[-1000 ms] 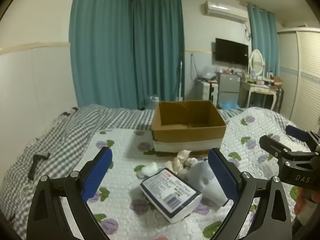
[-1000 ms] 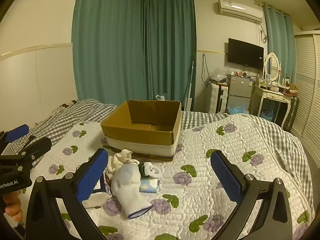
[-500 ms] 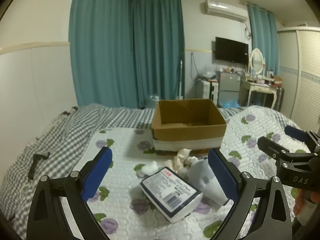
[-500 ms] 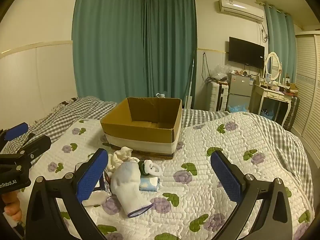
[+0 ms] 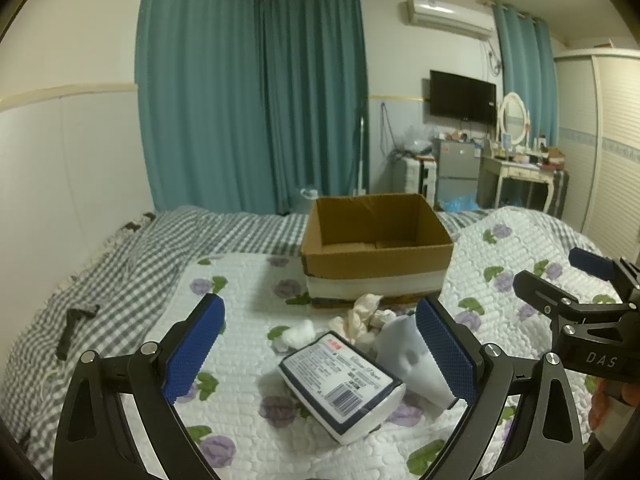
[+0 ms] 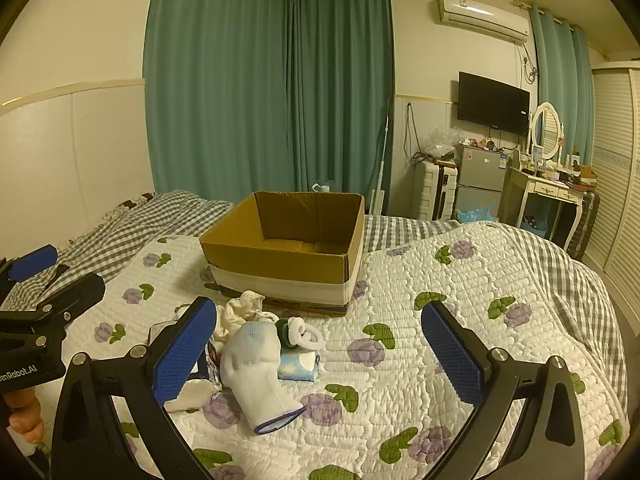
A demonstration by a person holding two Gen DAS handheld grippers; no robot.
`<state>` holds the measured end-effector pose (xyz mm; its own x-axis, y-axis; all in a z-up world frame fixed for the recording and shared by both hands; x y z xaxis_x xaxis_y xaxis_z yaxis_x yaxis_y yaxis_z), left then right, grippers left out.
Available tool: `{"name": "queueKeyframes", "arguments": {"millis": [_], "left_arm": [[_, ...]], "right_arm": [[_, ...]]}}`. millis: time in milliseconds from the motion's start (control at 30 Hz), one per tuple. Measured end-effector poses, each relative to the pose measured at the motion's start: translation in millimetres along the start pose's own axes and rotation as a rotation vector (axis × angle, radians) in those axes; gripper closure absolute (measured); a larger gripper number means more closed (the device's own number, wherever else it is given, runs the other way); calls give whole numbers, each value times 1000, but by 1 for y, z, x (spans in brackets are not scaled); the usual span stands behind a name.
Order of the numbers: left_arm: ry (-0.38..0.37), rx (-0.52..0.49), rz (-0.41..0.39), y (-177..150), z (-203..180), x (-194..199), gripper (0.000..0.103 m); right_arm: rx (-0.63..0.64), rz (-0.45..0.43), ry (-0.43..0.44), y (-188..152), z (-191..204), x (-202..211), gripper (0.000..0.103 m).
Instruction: Organize soft objects
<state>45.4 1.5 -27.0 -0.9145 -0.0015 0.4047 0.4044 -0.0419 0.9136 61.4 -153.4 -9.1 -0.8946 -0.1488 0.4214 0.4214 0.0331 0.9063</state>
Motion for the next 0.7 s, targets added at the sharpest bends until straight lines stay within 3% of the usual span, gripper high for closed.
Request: {"name": "queueKeyframes", "arguments": {"millis": [700], "left_arm": [[4,-5,11,-8,-5,-5,5]], "right_arm": [[10,11,6,-5,2,-3,0]]}}
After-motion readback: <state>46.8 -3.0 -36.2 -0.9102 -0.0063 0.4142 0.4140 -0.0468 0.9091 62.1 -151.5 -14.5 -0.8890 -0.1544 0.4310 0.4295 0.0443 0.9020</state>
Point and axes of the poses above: each gripper's, at about its wrist camera, not at the fingertips, and x roughly against the way its jaws point, z to its left, y to its top, the point moved 5 cm from there along -x, roughly the way its jaws point, and after that the axes turned 1 degree about -x, right-handed, at the moved point
